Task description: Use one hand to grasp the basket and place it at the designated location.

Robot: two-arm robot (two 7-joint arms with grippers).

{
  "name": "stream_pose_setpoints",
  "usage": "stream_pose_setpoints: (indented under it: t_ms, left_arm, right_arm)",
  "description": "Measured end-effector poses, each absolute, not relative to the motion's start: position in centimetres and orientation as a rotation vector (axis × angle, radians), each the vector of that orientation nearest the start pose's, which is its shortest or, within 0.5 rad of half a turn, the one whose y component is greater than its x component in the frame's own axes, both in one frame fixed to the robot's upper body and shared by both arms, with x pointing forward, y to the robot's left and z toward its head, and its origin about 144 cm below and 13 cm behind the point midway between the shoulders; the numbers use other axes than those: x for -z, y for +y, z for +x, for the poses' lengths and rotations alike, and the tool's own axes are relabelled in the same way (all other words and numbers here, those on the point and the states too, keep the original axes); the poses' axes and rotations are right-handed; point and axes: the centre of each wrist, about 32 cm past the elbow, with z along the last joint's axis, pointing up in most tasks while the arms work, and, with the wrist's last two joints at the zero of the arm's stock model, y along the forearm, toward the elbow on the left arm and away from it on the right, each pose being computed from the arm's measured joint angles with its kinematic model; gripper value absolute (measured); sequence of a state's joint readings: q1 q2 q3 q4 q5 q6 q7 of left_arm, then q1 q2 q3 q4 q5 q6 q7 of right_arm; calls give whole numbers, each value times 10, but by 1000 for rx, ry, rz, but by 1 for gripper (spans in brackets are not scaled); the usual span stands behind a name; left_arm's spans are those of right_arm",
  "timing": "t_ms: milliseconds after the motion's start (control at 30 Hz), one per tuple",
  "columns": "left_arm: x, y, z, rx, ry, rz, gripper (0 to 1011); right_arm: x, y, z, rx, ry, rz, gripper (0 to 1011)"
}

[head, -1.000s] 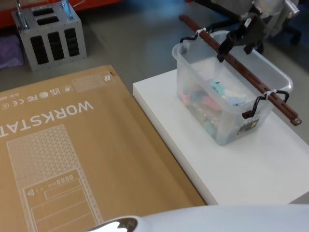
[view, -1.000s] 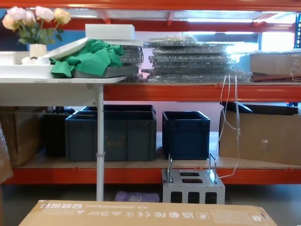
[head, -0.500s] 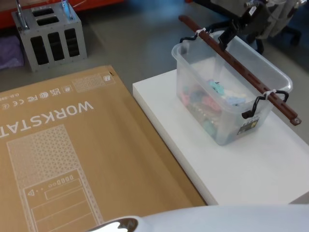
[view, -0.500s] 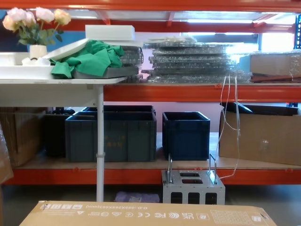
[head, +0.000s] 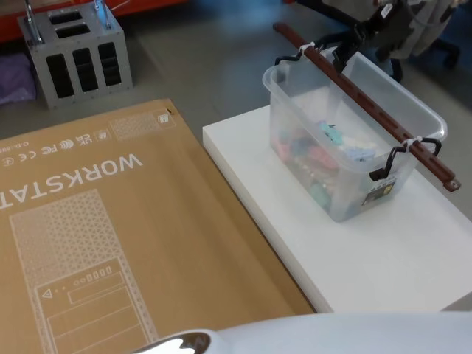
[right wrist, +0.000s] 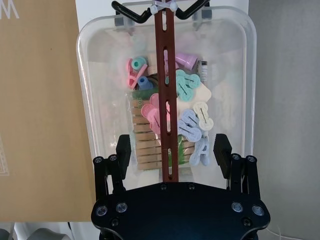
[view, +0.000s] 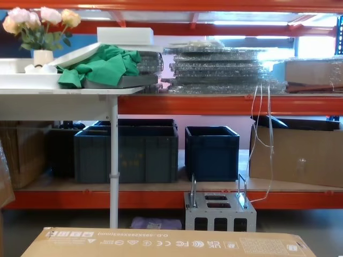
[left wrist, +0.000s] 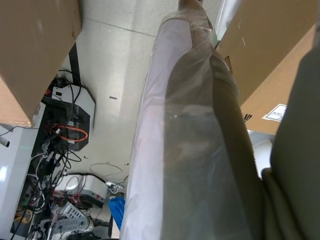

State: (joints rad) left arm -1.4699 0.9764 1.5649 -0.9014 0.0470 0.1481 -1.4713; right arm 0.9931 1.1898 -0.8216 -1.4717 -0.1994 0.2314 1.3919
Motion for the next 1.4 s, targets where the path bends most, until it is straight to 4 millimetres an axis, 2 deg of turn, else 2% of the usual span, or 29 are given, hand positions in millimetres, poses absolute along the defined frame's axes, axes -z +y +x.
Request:
stream_pose_setpoints:
  t_ms: [1400]
  left_arm:
    - [-1394, 497, 616, -176, 169, 1629, 0]
  right_arm:
    - [-1440, -448, 541, 314, -232, -1495, 1001]
